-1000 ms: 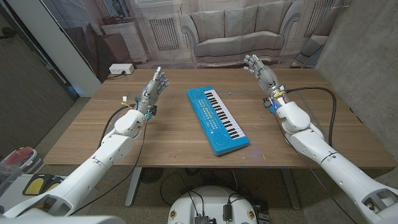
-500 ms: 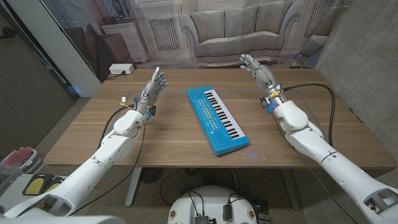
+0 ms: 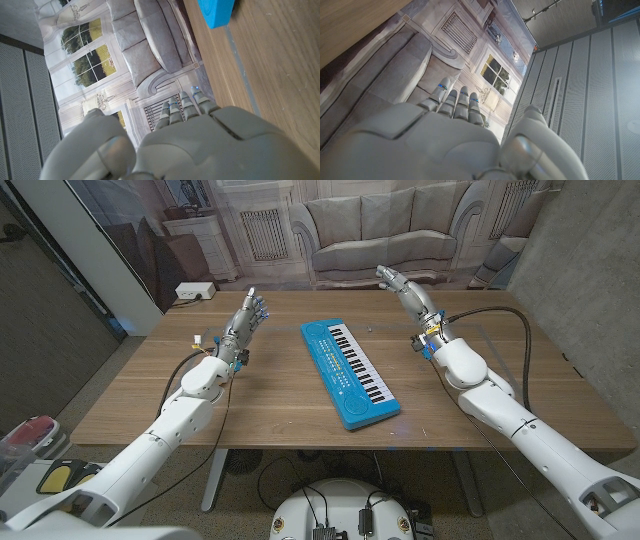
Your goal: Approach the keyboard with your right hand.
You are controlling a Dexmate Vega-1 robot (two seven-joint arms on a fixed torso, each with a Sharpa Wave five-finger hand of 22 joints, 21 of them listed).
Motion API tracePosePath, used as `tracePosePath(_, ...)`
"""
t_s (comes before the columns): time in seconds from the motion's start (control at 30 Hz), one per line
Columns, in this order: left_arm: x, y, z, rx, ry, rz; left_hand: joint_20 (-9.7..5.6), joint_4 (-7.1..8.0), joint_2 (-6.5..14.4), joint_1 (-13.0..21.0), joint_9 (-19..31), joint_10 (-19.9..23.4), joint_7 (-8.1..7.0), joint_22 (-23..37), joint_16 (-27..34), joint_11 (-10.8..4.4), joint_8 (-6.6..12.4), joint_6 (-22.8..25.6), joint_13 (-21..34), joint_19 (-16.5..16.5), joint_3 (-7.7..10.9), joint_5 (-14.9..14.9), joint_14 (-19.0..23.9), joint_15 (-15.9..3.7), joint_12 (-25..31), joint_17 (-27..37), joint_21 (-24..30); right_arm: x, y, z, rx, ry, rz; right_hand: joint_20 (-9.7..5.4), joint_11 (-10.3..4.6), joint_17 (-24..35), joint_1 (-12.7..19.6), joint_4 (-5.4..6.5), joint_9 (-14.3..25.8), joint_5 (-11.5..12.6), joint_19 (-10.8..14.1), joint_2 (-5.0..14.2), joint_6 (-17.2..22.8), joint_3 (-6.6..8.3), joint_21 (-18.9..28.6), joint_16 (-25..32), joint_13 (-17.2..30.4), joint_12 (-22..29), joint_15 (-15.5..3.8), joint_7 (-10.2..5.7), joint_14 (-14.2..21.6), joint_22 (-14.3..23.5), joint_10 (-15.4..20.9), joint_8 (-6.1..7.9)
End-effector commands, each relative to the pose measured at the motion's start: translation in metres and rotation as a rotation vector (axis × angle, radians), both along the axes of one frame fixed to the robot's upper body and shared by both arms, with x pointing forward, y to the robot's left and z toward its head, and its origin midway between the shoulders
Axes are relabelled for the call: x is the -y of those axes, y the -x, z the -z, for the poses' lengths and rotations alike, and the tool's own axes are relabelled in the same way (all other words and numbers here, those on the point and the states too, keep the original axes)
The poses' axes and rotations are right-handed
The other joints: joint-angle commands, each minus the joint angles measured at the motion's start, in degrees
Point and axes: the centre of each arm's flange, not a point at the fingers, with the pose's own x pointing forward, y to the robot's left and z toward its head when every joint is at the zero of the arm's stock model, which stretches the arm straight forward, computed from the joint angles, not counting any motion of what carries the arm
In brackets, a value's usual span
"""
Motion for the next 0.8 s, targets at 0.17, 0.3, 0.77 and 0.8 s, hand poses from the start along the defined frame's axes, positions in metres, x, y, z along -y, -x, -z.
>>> tracePosePath(0.17,-0.002,0.001,-0.002,0.001,-0.002,-0.006,-1.56,0.06,0.3,-0.1,0.2,0.8,-0.05,0.3,-0.1,-0.18,-0.09,0.6,0.0,-0.2,-0.32,0.3,0.6,-0.18,-0.1,0.3,-0.2,-0.011,0.006,-0.004,0.046,0.069,0.041,-0.71,-0.15,0.2,0.0,-0.32,0.3,0.3,0.4,0.29,0.4,-0.03,-0.3,-0.1,0.2,-0.2,-0.10,-0.30,0.3,0.2,0.2,0.06)
tracePosePath(0.3,0.001,0.001,0.000,0.003,0.011,0.005,-1.52,0.06,0.3,-0.1,0.2,0.9,-0.02,0.3,-0.1,-0.14,-0.09,0.7,0.0,-0.2,-0.36,0.3,0.6,-0.17,-0.1,0.3,-0.2,-0.015,0.010,-0.003,0.056,0.093,0.055,-0.72,-0.15,0.2,0.0,-0.33,0.3,0.3,0.4,0.29,0.3,-0.05,-0.4,-0.1,0.2,-0.3,-0.10,-0.29,0.2,0.2,0.1,0.04)
tracePosePath(0.77,0.004,0.008,0.008,0.001,0.008,0.000,-1.55,0.05,0.5,0.0,0.2,1.1,-0.07,0.3,-0.1,-0.03,-0.15,0.8,0.0,-0.1,-0.54,0.4,0.8,-0.23,-0.2,0.3,-0.4,-0.020,0.019,0.002,0.089,0.130,0.088,-0.68,-0.34,0.2,0.0,-0.39,0.3,0.3,0.4,0.31,0.3,-0.12,-0.8,-0.1,0.2,-0.3,-0.14,-0.48,0.2,0.2,0.0,0.00)
tracePosePath(0.8,0.003,0.009,0.009,0.001,0.008,0.000,-1.56,0.04,0.5,0.0,0.2,1.0,-0.06,0.3,-0.1,-0.15,-0.16,0.8,0.0,-0.1,-0.55,0.4,0.8,-0.25,-0.2,0.3,-0.5,-0.020,0.020,0.002,0.094,0.133,0.093,-0.69,-0.36,0.2,0.0,-0.40,0.3,0.3,0.4,0.32,0.3,-0.12,-0.8,-0.1,0.2,-0.3,-0.16,-0.56,0.2,0.2,0.1,0.00)
